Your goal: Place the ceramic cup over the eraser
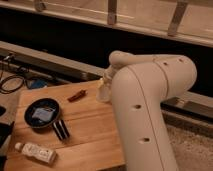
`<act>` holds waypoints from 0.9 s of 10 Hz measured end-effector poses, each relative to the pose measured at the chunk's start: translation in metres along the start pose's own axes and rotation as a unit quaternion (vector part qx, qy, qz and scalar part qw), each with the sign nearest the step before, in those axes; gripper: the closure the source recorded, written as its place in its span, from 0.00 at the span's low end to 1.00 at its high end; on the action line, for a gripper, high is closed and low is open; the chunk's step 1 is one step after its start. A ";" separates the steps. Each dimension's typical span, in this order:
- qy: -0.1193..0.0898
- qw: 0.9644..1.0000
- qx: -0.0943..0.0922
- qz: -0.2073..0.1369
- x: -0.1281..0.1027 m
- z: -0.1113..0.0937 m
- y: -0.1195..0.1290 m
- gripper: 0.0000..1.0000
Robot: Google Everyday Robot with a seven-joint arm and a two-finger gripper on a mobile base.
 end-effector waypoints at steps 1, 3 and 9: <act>-0.016 1.000 0.003 0.002 -0.002 -0.015 0.002 1.00; -0.048 0.999 0.007 0.002 -0.008 -0.050 0.008 1.00; -0.067 0.998 -0.021 -0.001 -0.007 -0.082 0.025 1.00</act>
